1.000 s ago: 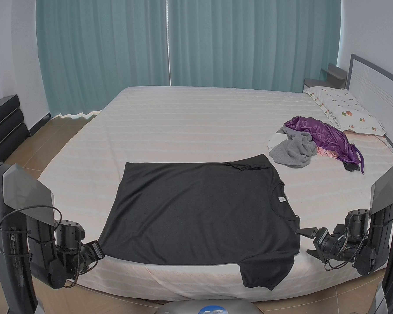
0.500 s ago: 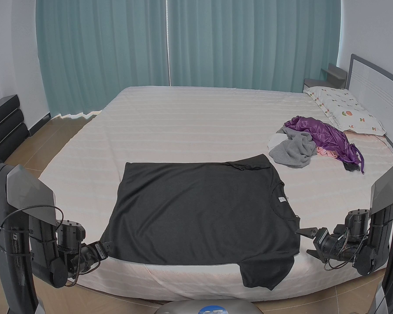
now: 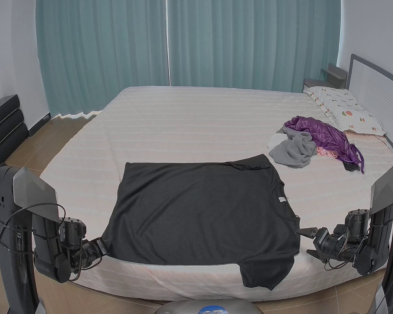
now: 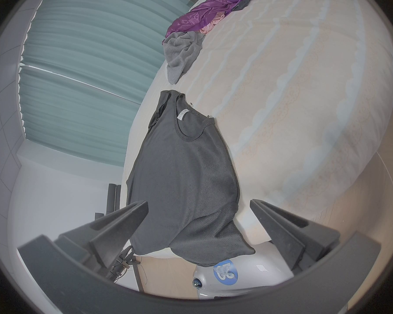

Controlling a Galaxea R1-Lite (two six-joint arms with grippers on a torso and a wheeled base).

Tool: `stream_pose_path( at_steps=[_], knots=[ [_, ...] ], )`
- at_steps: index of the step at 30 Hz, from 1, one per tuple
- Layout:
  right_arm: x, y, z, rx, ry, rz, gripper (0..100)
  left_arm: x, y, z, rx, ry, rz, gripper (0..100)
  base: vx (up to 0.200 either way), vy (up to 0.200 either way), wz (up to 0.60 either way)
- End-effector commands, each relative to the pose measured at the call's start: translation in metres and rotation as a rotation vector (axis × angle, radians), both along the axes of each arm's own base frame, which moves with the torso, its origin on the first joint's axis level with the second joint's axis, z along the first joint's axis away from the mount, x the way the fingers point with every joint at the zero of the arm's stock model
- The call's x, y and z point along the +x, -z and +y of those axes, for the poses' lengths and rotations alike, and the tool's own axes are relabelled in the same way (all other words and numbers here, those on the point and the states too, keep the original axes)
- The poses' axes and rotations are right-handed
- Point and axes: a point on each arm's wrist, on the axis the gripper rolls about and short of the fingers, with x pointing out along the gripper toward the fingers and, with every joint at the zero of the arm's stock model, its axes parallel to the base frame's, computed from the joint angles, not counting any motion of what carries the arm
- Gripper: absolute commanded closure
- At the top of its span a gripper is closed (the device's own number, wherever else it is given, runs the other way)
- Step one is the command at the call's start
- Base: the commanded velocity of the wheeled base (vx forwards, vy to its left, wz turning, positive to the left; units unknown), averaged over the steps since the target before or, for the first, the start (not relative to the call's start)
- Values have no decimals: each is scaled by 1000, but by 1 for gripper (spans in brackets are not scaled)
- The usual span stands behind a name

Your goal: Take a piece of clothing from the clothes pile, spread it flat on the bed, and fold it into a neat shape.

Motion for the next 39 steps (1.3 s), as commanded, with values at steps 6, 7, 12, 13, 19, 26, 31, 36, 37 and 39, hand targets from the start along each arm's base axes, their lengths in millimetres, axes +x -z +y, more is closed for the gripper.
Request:
stream_pose_path(
  at_steps=[6, 7, 12, 13, 19, 26, 31, 36, 37, 39],
  knots=[
    [1, -1, 0, -1, -1, -12, 0, -4, 0, 1, -2, -6, 12, 100, 0, 0, 0],
    [1, 1, 2, -14, -7, -10, 0, -11, -5, 3, 1, -9, 19, 100, 0, 0, 0],
    [0, -1, 5, -19, -16, -17, 0, -15, -15, 3, 0, -9, -4, 100, 0, 0, 0],
    [0, -3, 5, -22, -16, -24, 0, -14, -16, 3, -1, -10, -9, 100, 0, 0, 0],
    [2, -6, 17, -65, -27, -58, 0, -12, -14, 4, -12, -9, -10, 100, 0, 0, 0],
    [9, 19, 25, -205, -9, -21, 0, -16, -17, 17, -100, 12, -1, 100, 0, 0, 0],
    [13, 28, 25, -240, -5, -16, 0, -13, -17, 25, -105, -9, -19, 100, 0, 0, 0],
    [28, 29, 27, -234, 2, -55, 0, -14, -16, 24, -127, 13, -10, 100, 0, 0, 0],
    [32, 29, 27, -236, 4, -49, 0, -14, -16, 24, -133, 19, -9, 100, 0, 0, 0],
    [37, 29, 28, -239, 1, -30, 100, -14, -16, 24, -134, 20, -7, 100, 0, 0, 0]
  ],
)
